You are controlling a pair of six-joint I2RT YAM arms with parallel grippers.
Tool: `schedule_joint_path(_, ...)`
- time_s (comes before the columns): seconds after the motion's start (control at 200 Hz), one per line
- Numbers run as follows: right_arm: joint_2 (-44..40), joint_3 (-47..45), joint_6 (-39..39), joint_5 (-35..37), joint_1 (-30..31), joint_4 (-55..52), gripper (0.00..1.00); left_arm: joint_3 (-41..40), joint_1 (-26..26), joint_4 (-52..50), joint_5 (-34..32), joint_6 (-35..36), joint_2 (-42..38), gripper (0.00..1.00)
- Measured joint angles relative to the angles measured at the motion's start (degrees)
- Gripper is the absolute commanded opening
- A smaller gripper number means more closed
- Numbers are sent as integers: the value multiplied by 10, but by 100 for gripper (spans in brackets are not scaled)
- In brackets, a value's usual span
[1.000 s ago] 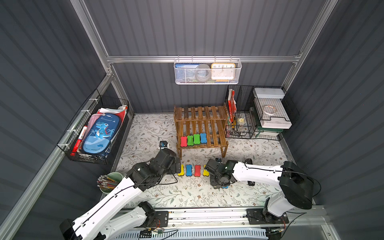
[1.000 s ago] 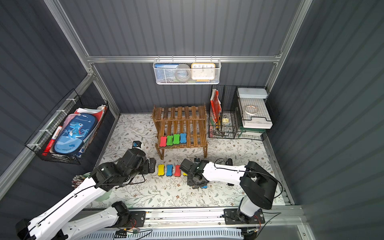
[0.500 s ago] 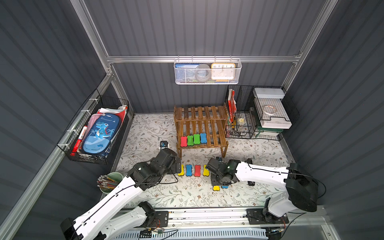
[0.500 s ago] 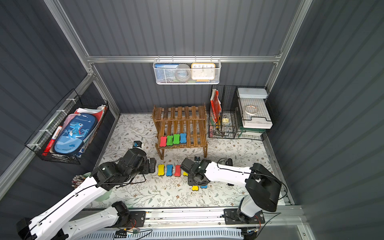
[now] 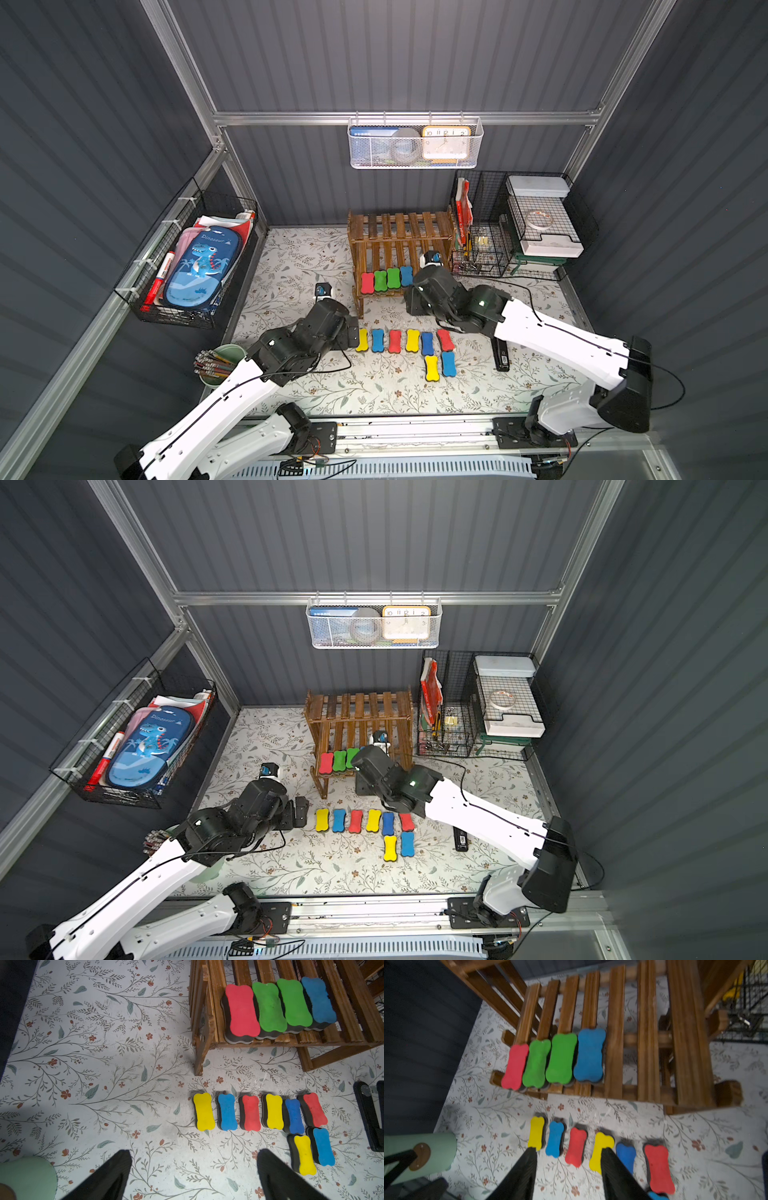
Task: Remove the whiteboard erasers from the shelf
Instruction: Pick up the whiteboard eraser from the shelf.
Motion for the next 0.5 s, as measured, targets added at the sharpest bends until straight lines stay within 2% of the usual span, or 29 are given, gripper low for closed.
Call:
schedule_joint_path(0.24,111,53,-44,35,-43,34,54,0,0,-8,-9,-4,-22,99)
schedule_joint_path(0.5,142,57,-52,34,-70,38,52,0,0,-12,-10,-4,-17,99)
